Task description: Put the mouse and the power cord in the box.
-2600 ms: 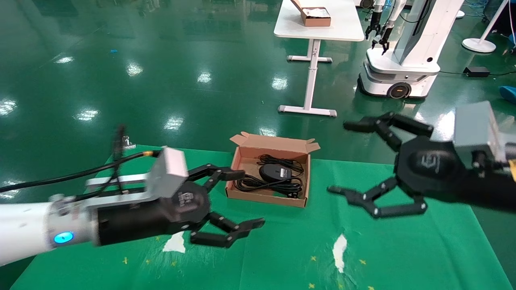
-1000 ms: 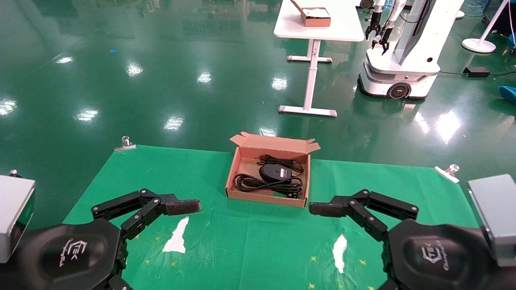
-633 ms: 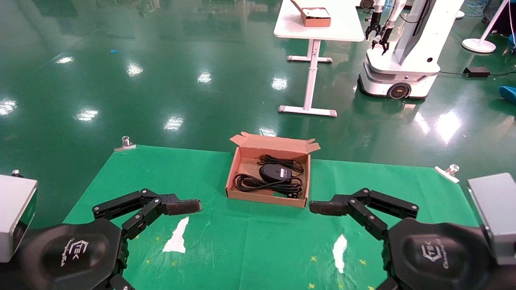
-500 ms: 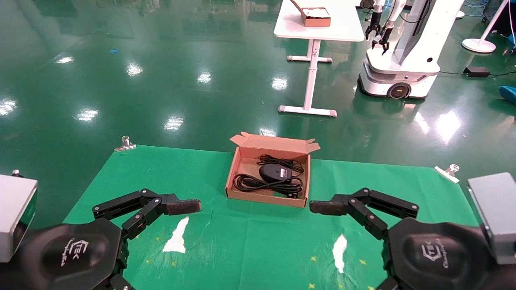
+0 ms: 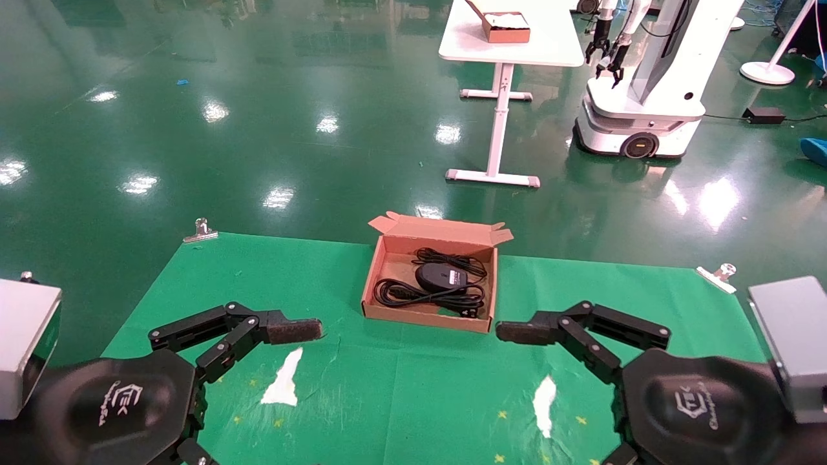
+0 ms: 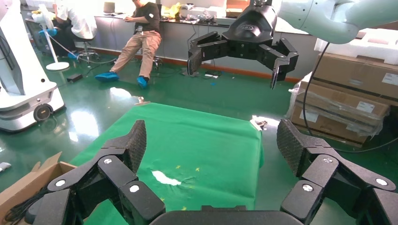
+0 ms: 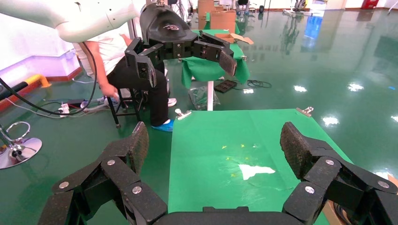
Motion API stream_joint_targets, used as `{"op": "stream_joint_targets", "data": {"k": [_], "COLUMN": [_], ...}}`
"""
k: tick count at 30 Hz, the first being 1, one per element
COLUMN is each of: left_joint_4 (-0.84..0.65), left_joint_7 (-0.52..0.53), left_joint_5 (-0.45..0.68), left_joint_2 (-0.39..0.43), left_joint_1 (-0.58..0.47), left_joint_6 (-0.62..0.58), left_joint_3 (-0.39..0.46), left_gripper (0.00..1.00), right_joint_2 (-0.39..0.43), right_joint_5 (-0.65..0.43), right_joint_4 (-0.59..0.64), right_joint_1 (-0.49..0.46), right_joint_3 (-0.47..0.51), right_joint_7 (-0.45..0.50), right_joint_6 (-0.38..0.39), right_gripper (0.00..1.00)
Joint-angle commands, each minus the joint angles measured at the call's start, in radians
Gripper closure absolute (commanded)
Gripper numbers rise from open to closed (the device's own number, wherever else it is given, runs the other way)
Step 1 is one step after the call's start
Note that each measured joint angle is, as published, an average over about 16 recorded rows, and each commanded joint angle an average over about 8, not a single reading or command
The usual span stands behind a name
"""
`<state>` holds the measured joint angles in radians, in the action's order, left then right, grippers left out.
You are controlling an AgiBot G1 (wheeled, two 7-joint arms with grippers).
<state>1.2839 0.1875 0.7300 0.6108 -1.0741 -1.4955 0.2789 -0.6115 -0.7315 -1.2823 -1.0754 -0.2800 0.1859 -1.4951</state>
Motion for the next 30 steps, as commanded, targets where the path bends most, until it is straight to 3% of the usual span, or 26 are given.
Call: {"op": "stream_joint_targets", "data": {"k": [1,30], "left_joint_4": [0.0,0.0], "left_joint_7": [0.0,0.0], "left_joint_5": [0.0,0.0], "left_joint_2": [0.0,0.0], "left_joint_1": [0.0,0.0], "left_joint_6": [0.0,0.0], "left_joint_3": [0.0,0.001], "left_gripper": [0.0,0.0], "right_joint_2": [0.0,0.0], "right_joint_5": [0.0,0.0], "right_joint_4": [0.0,0.001], "right_joint_1": [0.0,-0.001], "right_joint_3": [0.0,0.0], "right_joint_7": [0.0,0.0], "right_joint_6": [0.0,0.0], "right_gripper": [0.0,0.0]}}
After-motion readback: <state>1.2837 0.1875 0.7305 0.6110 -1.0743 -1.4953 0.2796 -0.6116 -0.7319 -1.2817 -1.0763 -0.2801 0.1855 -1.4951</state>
